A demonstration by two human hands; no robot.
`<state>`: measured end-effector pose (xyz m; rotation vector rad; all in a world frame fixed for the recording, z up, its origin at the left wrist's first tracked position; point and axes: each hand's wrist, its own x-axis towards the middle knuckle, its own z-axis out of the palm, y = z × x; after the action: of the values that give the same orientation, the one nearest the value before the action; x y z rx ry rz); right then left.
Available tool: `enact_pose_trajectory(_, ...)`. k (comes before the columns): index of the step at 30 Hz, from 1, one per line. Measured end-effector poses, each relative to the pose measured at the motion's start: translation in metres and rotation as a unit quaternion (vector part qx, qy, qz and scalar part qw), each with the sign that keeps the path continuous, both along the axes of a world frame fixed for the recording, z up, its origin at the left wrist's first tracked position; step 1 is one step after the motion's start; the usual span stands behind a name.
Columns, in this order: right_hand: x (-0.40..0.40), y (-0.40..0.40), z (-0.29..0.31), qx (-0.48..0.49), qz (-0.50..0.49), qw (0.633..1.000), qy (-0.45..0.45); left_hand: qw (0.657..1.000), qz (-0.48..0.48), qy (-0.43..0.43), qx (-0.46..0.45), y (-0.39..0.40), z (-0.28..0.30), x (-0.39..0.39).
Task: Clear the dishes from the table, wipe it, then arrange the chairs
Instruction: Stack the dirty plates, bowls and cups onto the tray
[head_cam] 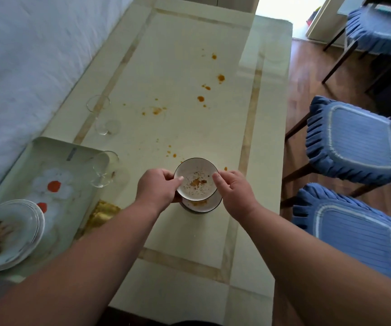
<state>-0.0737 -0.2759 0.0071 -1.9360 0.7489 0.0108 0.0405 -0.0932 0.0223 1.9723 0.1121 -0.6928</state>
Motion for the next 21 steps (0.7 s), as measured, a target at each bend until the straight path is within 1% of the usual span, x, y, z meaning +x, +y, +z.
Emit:
enact_pose_trajectory(3, -0.004, 0.002, -0.014, -0.053, -0.009, 0.998, 0.013, 0.999, -0.019, -0.036, 0.019, 0.001, -0.008, -0.002)
enact_pose_trajectory(6, -0.009, 0.001, -0.024, -0.069, -0.011, 0.997, 0.031, 0.997, -0.037, -0.061, 0.039, -0.002, -0.014, -0.004)
enact_pose_trajectory(10, -0.016, 0.001, -0.025, -0.099, 0.025, 0.992, 0.077, 0.986, -0.073, -0.095, 0.113, -0.004, -0.020, -0.006)
enact_pose_trajectory(15, -0.010, 0.004, -0.021, -0.153, 0.056, 0.978, 0.129, 0.979, -0.105, -0.079, 0.156, -0.010, -0.011, -0.004)
enact_pose_trajectory(18, -0.006, 0.003, -0.019, -0.159, 0.059, 0.973, 0.154, 0.979, -0.101, -0.063, 0.164, -0.013, -0.003, -0.003)
enact_pose_trajectory(21, -0.005, 0.002, -0.016, -0.136, 0.052, 0.978, 0.150, 0.980, -0.091, -0.051, 0.167, -0.010, -0.003, -0.003)
